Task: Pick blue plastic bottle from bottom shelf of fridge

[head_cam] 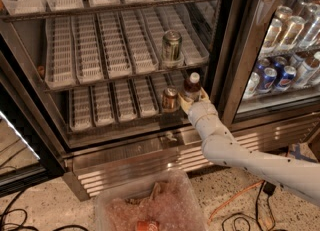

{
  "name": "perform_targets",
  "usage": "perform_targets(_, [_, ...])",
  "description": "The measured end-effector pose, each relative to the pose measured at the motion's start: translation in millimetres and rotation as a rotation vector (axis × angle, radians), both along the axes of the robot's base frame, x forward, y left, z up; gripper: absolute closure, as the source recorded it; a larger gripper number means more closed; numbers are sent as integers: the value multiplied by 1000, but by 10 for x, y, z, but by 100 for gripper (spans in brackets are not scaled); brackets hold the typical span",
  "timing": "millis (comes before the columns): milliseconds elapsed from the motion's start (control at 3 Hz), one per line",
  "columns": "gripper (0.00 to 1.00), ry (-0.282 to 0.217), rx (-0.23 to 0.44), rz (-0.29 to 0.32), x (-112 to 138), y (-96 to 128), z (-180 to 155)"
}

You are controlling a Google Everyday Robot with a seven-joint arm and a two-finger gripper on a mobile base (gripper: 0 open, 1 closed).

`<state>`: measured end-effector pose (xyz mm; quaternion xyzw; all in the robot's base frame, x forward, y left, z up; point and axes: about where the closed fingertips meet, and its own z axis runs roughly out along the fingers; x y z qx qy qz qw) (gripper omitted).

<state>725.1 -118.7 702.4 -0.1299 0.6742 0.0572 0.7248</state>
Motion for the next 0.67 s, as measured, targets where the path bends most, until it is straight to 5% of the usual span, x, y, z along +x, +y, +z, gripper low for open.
perform_targets(667, [100, -15, 5, 3, -47, 5, 8])
